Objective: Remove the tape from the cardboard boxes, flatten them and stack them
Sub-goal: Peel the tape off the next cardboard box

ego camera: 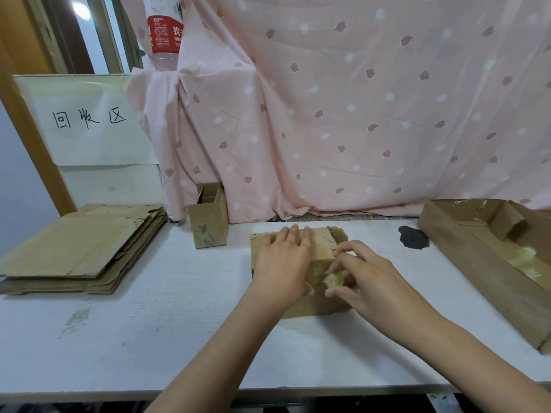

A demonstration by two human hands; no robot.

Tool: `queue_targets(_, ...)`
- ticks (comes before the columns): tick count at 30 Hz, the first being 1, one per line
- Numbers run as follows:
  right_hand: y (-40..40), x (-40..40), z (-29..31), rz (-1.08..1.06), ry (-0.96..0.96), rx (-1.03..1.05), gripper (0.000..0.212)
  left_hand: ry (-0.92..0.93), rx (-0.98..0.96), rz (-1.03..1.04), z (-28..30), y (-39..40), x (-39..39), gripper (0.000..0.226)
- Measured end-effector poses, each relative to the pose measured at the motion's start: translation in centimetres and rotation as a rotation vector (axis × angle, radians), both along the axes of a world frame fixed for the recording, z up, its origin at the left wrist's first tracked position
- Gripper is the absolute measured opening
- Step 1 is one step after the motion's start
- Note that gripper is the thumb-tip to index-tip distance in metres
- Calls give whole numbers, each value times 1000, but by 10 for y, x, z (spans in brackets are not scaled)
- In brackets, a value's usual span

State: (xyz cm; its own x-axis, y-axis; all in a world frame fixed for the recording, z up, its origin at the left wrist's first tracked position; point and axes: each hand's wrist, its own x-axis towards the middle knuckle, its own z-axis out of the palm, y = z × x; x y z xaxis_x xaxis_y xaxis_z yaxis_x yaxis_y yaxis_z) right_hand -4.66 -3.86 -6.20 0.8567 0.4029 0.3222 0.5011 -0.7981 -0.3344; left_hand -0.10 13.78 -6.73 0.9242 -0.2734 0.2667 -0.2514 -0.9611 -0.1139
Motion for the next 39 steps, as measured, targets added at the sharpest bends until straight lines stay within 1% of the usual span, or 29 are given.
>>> queue_targets(2, 4, 0, 1, -39, -68, -84, 29, -4, 1, -3, -1, -2, 0, 117)
queue_targets(4, 8, -2, 2, -50, -94, -140, 35, -9, 5, 2, -1, -2, 0, 117)
queue_targets(8, 6, -6, 8, -78, -97, -90, 42, 7, 12, 25, -1, 1, 5, 118)
queue_targets(12, -11, -3, 13, -66, -34, 41, 45, 4, 35, 17, 2, -3, 9, 116)
queue_targets(13, -16, -2, 14, -66, -35, 74, 45, 1, 31, 14, 4, -4, 10, 115)
queue_targets(16, -35, 1, 18, -113, -73, 167, 24, 7, 16, 0, 8, -9, 14, 113)
queue_targets(18, -51, 2, 22, -147, -83, 213, 19, 8, 26, -19, 9, -18, 17, 113)
queue_targets(22, -88, 5, 29, -200, -38, 199, 23, 8, 44, -52, 10, -44, 23, 113)
queue_targets(25, -122, 4, 33, -281, 28, 159, 32, 8, 33, -83, 10, -68, 30, 108)
queue_targets(28, -152, 3, 41, -317, -32, 151, 32, 8, 30, -108, 11, -91, 35, 104)
queue_targets(30, -174, 5, 48, -381, -81, 115, 31, 19, 28, -120, 11, -105, 38, 105)
queue_targets(32, -198, 9, 54, -451, -109, 133, 42, 29, 24, -125, 10, -114, 40, 105)
queue_targets(34, -223, 12, 56, -501, -109, 197, 62, 27, 22, -132, 9, -123, 43, 104)
queue_targets(35, -237, 15, 54, -528, -108, 213, 68, 21, 22, -135, 8, -127, 44, 103)
queue_targets(36, -248, 20, 51, -553, -98, 220, 70, 17, 21, -136, 7, -129, 45, 104)
queue_targets(37, -258, 26, 47, -581, -78, 225, 67, 14, 19, -134, 7, -131, 45, 104)
queue_targets(39, -273, 39, 37, -633, -23, 234, 51, 11, 13, -136, 7, -133, 45, 105)
